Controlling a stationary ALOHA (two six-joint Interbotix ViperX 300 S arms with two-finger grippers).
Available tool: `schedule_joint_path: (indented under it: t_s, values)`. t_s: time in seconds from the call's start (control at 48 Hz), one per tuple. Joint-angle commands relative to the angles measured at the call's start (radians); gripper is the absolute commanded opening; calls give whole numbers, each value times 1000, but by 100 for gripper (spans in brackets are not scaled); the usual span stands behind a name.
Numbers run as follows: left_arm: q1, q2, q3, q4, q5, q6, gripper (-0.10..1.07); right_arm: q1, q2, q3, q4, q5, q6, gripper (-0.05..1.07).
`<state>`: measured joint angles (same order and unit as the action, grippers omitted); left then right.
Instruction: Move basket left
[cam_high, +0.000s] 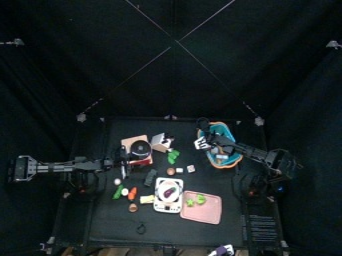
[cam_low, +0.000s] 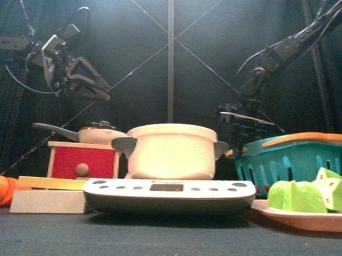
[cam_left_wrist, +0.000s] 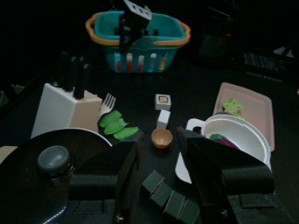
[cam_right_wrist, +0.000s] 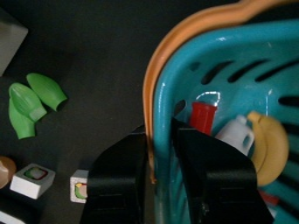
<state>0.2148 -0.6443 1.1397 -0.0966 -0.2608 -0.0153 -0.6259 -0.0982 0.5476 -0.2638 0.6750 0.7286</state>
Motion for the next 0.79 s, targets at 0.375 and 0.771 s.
schedule_joint_path:
  t_s: [0.375,0.771]
  values:
    - [9,-3,-5,0,-6,2,77,138,98,-173,-60,-12,-61,58]
    - [11,-23,9,0,-2,2,77,175,140,-207,-43,-72,-153,58]
